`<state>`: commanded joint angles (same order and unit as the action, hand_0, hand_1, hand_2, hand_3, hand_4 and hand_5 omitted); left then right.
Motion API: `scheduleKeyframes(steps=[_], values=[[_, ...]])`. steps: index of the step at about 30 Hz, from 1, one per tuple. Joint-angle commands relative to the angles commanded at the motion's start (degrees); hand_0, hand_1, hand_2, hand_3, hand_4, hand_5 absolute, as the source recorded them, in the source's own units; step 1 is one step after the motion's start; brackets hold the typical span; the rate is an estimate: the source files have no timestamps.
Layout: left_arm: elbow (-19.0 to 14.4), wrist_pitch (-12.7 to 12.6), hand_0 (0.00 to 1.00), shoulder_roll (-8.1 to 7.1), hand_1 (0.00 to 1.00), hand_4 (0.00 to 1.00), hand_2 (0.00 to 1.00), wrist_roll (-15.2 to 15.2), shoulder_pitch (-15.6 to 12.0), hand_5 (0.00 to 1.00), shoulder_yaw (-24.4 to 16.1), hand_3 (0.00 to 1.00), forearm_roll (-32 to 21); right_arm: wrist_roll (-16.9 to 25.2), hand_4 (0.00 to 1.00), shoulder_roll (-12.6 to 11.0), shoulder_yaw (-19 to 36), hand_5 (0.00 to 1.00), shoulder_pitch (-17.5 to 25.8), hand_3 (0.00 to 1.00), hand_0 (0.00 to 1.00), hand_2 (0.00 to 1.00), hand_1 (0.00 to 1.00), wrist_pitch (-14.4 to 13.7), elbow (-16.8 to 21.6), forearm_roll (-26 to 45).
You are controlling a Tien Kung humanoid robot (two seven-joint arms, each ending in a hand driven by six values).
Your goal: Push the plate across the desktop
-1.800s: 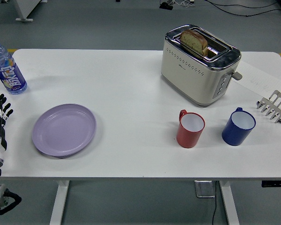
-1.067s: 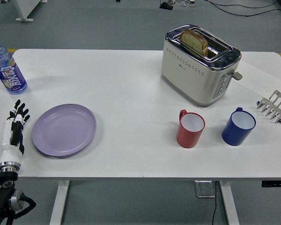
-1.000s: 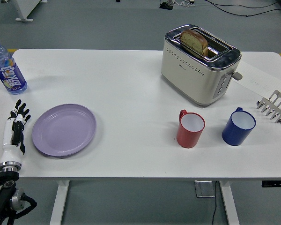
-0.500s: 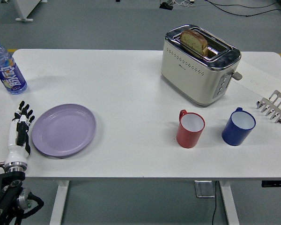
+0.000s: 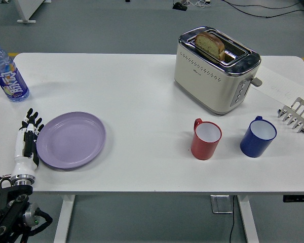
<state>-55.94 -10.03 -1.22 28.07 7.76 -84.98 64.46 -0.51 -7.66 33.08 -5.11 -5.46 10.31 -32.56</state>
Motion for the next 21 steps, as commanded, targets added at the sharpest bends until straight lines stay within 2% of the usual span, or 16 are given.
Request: scheduleKeyframes(steps=[12, 21], values=[[0.0, 0.5, 0.896, 0.72, 0.945, 0.5, 0.998, -0.1, 0.7, 0.998, 1.3, 0.998, -1.3, 0.2, 0.279, 0.0, -0.6, 0.284, -0.2, 0.682, 0.657, 0.725, 0.646, 0.0, 0.0, 0.6], [-0.4, 0.5, 0.894, 0.94, 0.943, 0.5, 0.998, 0.1, 1.2, 0.998, 3.9, 0.998, -3.5, 0.2, 0.279, -0.1, -0.6, 0.285, -0.4, 0.682, 0.656, 0.724, 0.645, 0.1, 0.0, 0.4]])
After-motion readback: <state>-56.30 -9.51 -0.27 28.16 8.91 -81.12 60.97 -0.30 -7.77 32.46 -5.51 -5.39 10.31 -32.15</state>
